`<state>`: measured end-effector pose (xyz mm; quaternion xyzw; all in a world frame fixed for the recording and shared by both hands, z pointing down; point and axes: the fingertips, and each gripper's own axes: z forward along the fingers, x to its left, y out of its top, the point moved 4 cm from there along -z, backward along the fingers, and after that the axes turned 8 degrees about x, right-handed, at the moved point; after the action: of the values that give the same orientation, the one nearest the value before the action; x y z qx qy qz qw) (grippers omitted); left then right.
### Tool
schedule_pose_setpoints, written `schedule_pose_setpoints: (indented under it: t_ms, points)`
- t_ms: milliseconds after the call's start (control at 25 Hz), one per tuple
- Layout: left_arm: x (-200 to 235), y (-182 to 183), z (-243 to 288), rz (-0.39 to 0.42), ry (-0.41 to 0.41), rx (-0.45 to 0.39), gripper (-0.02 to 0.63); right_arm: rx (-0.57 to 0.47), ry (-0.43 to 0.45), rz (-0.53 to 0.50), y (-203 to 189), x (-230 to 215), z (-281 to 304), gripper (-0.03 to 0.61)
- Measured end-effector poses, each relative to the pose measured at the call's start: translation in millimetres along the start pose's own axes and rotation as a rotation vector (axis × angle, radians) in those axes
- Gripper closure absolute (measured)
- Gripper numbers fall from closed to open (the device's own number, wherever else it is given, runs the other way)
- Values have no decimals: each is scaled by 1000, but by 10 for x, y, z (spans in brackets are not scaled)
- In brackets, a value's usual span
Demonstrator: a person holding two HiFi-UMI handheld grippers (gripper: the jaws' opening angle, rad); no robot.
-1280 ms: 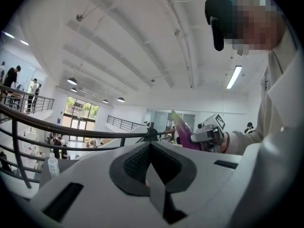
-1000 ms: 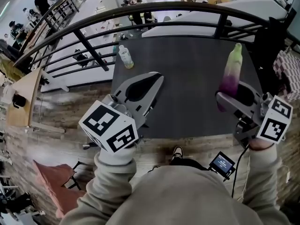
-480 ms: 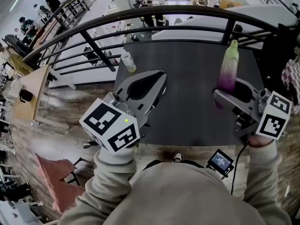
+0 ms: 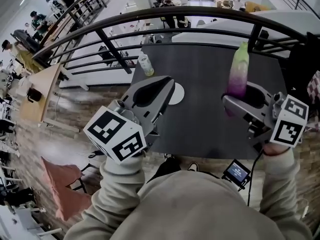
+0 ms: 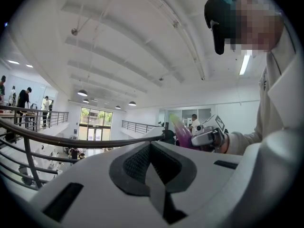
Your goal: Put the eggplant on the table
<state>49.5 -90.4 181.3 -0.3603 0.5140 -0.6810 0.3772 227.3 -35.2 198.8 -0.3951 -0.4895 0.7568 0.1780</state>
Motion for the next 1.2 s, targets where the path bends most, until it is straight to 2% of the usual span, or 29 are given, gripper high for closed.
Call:
schedule_pose_setpoints:
  t_ms: [200, 480, 680, 920, 1200]
  points:
    - [163, -27, 232, -4, -17, -23, 614, -5, -2, 0, -59, -152, 83, 348]
    - [414, 294, 255, -17, -96, -56, 614, -1, -46, 6, 272, -156, 265, 348]
    - [511, 155, 413, -14, -123, -47, 614, -4, -67, 12, 157, -294, 309, 348]
    - [662, 189, 384, -17, -135, -30, 614, 3, -87, 16, 281, -280, 424, 348]
    - [1305, 280, 384, 2, -151, 22, 614, 37, -97, 27, 679, -444, 1089, 348]
